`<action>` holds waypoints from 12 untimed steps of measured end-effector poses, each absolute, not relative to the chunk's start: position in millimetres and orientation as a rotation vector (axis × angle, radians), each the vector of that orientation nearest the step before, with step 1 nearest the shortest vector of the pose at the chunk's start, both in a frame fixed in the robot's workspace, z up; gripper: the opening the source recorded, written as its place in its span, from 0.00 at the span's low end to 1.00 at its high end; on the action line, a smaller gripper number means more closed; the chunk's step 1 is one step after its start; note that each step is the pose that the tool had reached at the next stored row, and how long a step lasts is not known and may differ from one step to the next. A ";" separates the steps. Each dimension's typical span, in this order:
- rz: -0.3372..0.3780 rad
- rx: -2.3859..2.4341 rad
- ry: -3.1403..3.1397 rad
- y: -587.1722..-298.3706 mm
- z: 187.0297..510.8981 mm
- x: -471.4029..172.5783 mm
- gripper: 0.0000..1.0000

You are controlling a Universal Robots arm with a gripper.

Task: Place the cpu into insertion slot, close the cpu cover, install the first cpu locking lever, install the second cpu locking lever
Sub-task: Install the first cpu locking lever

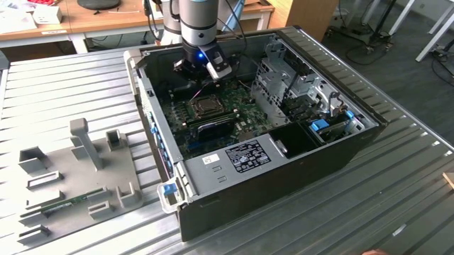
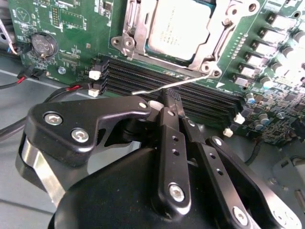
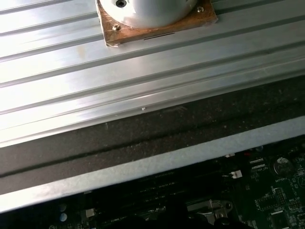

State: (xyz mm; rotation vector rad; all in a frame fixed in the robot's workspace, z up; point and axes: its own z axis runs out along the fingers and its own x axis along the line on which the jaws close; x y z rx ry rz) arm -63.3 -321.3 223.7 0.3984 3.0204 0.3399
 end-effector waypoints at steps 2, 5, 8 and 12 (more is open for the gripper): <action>0.345 0.399 3.020 -321.3 222.9 -63.3 0.10; 0.349 0.399 3.020 -321.2 222.0 -62.7 0.10; 0.350 0.399 3.020 -321.3 221.6 -61.5 0.10; 0.350 0.399 3.020 -321.3 221.4 -59.4 0.10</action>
